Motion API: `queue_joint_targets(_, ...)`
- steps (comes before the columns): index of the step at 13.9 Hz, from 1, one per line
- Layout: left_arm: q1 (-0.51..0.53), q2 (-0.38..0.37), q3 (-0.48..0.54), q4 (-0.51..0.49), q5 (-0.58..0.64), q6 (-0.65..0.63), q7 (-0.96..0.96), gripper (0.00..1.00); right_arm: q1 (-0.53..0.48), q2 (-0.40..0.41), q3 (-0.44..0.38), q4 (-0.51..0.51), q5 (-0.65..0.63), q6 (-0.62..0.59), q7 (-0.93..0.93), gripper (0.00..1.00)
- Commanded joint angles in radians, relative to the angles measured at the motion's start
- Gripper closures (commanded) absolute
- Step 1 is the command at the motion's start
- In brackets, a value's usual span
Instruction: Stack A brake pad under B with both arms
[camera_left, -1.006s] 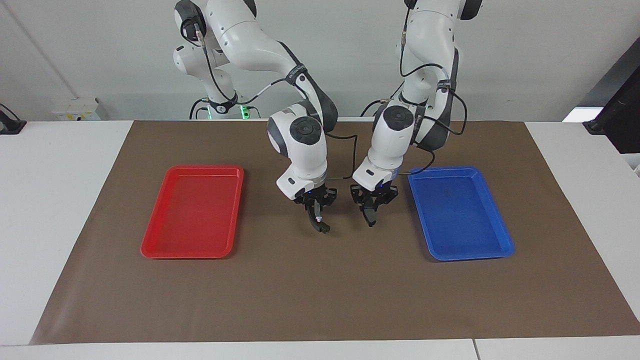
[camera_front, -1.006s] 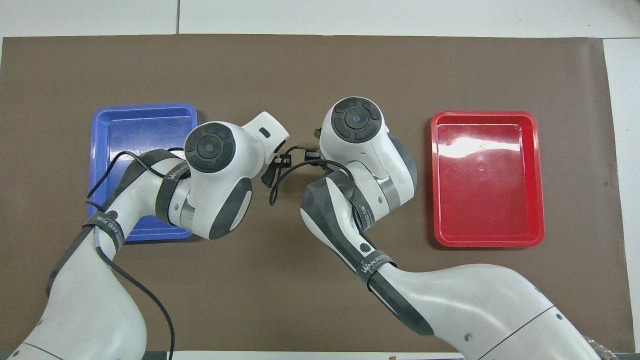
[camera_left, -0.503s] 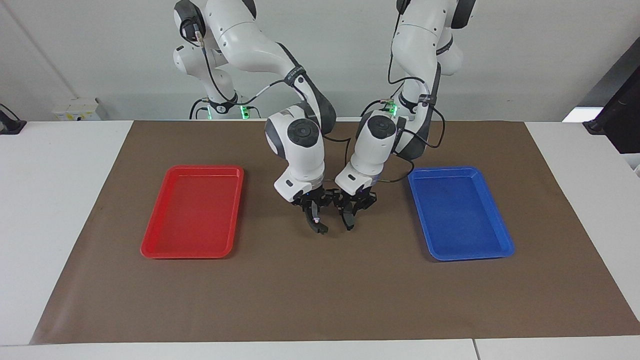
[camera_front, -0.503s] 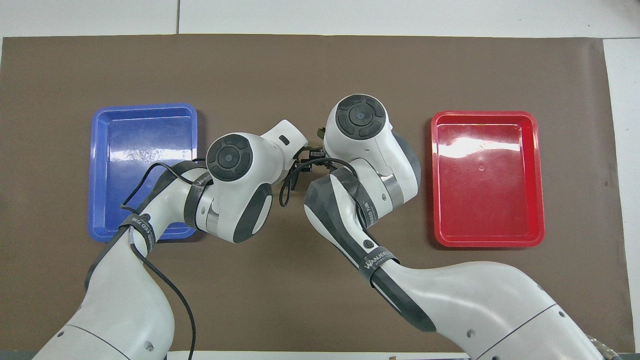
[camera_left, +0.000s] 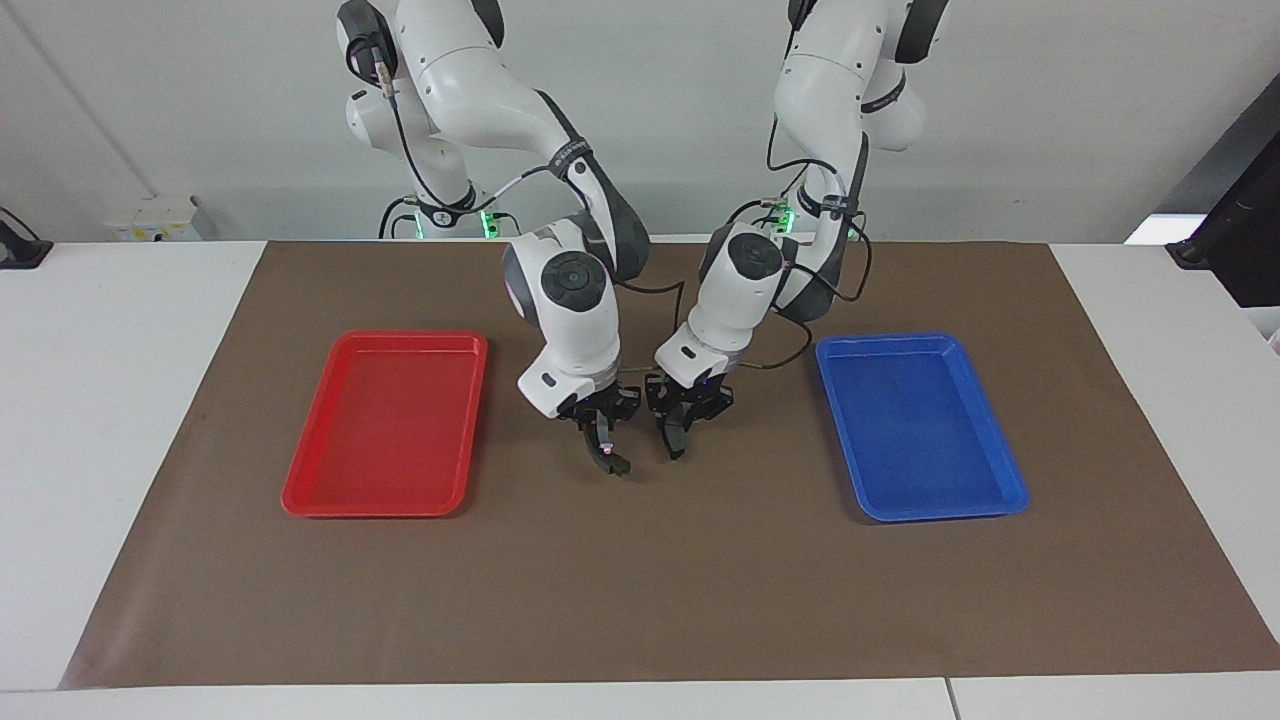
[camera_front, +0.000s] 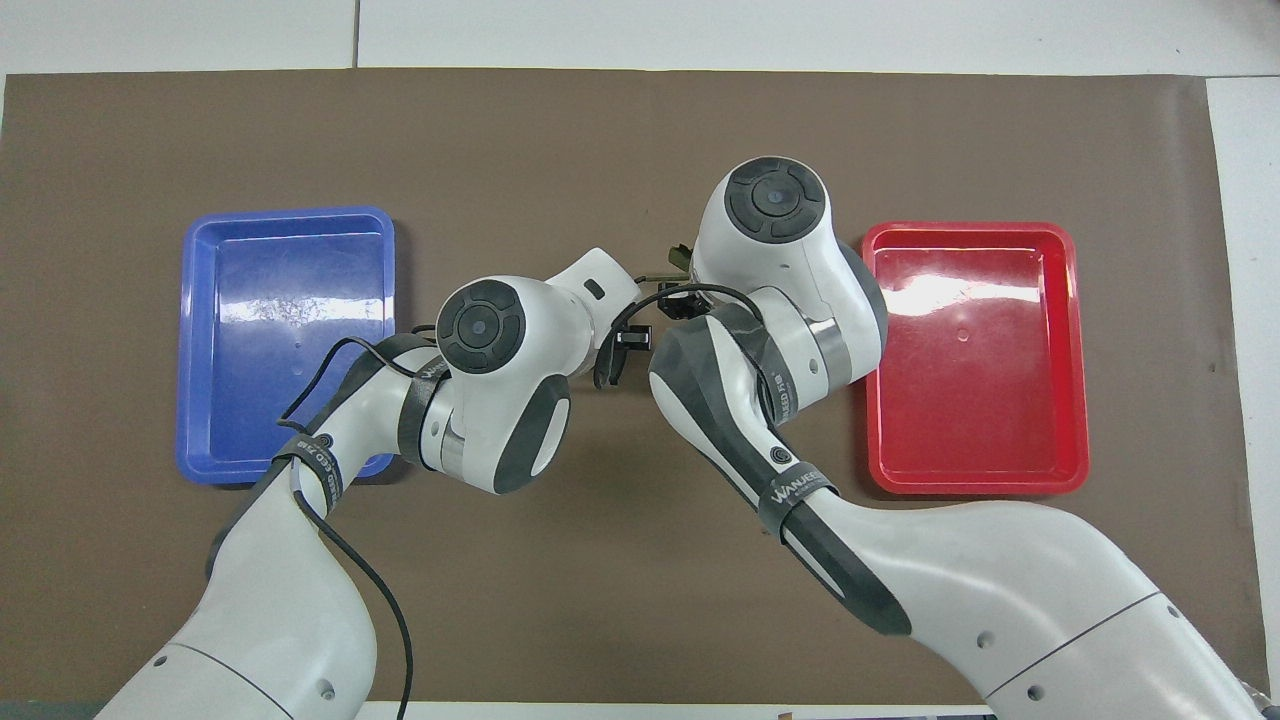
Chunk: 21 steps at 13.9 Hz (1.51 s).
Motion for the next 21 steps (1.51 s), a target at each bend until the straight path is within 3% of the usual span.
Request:
queue_joint_targets(1,-0.032,0.014,0.006,0.023,-0.025,0.022,-0.007,0.30,-0.010,-0.022,0.009,-0.004,-0.008,-0.021,-0.025,1.00)
queue_joint_targets(2,-0.032,0.013,0.009,0.026,-0.018,0.016,-0.002,0.04,-0.013,-0.023,0.009,-0.007,-0.008,-0.019,-0.037,1.00)
queue_joint_targets(3,-0.026,0.008,0.009,0.026,-0.016,0.012,-0.001,0.02,-0.013,-0.023,0.009,-0.010,-0.008,-0.018,-0.040,1.00)
queue_joint_targets(6,0.006,-0.054,0.017,0.017,-0.016,-0.071,-0.001,0.01,-0.015,-0.023,0.010,-0.012,-0.008,-0.014,-0.040,1.00)
queue_joint_targets(11,0.185,-0.186,0.018,-0.010,-0.013,-0.286,0.133,0.01,0.000,-0.022,0.012,-0.013,0.007,0.008,0.031,1.00)
queue_joint_targets(17,0.412,-0.312,0.026,0.003,0.062,-0.511,0.281,0.01,0.083,-0.012,0.013,-0.064,0.072,0.133,0.242,1.00)
queue_joint_targets(21,0.540,-0.358,0.025,0.094,0.150,-0.686,0.346,0.01,0.100,-0.012,0.013,-0.088,0.070,0.162,0.247,1.00)
